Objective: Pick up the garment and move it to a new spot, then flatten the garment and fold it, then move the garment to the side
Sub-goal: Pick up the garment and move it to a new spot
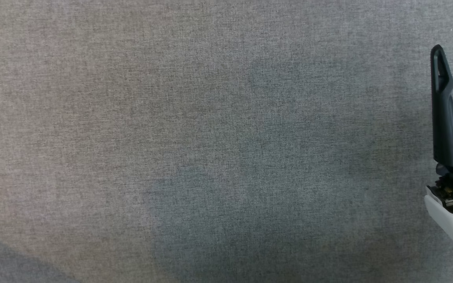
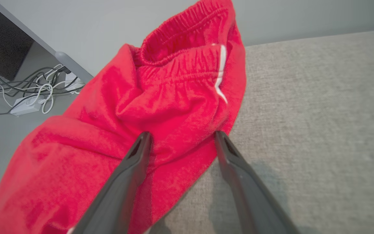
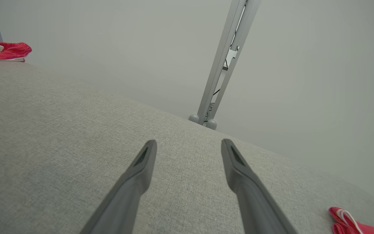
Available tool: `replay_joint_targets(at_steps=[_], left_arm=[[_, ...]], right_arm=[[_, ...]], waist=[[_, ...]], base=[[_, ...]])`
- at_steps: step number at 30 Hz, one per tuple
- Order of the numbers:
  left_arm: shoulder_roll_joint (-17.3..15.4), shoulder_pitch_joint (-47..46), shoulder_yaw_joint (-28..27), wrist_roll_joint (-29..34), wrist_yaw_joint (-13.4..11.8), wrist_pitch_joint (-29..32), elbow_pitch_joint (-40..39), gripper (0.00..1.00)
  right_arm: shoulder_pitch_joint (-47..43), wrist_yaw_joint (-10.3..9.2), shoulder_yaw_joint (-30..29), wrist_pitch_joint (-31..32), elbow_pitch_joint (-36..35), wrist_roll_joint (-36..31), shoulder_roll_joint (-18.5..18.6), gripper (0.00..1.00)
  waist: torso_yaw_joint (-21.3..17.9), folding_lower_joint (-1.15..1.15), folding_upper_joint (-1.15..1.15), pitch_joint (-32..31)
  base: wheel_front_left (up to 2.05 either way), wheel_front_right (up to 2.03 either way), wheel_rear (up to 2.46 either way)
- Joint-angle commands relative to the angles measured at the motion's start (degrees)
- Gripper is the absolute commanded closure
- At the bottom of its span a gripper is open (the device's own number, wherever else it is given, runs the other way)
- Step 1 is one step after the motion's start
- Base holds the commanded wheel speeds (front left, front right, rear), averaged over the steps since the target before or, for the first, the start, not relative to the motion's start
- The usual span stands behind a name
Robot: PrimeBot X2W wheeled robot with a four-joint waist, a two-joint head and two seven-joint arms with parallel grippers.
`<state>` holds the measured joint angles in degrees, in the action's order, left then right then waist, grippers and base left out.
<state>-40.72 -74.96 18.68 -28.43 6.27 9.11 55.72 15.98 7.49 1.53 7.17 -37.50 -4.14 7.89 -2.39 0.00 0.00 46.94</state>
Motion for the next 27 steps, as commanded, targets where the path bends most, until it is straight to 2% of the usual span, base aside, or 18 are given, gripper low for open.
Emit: replay_joint_targets(at_steps=[1, 2, 3, 4, 16, 23, 27], left_arm=[[-0.31, -0.98, 0.23, 0.24, -0.42, 0.06, 0.61, 0.13], [-0.12, -1.17, 0.34, 0.19, -0.31, -0.1, 0.88, 0.13], [0.12, -1.42, 0.3, -0.2, -0.15, -0.17, 1.18, 0.95], [0.24, -1.7, 0.51, -0.2, -0.01, -0.22, 1.42, 1.0], [0.13, -5.94, 3.54, -1.97, 1.12, -0.74, 1.24, 1.0], [-1.59, -7.16, 9.38, -5.24, 1.15, 0.5, -4.96, 1.0], [-1.04, -7.14, 12.9, -9.19, 1.16, 1.22, -11.34, 1.0]], right_arm=[[0.01, 0.01, -0.23, 0.23, -0.47, -0.31, 0.16, 0.0], [0.07, 0.01, -0.34, 0.16, -0.64, -0.44, 0.1, 0.0], [0.13, 0.01, -0.45, 0.05, -0.72, -0.46, 0.03, 0.0], [0.2, 0.01, -0.54, -0.07, -0.75, -0.45, -0.04, 0.0], [1.4, 0.01, -1.06, -1.99, 1.61, -0.01, -1.11, 0.0], [1.79, 0.01, -1.43, -3.84, 4.64, 0.56, -2.26, 0.0], [1.43, 0.01, -1.64, -5.12, 7.11, 1.38, -3.1, 0.0]], waist=[[-0.02, 0.0, 0.0, 0.56], [0.03, 0.0, 0.0, 0.82], [0.11, 0.0, 0.0, 0.99], [0.23, 0.0, 0.0, 1.14], [1.99, 0.0, 0.0, -0.87], [3.07, 0.0, 0.0, -6.19], [3.3, 0.0, 0.0, -10.41]], base=[[0.0, 0.0, 0.0], [0.0, 0.0, 0.0], [0.0, 0.0, 0.0], [0.0, 0.0, 0.0], [0.0, 0.0, 0.0], [0.0, 0.0, 0.0], [0.0, 0.0, 0.0]])
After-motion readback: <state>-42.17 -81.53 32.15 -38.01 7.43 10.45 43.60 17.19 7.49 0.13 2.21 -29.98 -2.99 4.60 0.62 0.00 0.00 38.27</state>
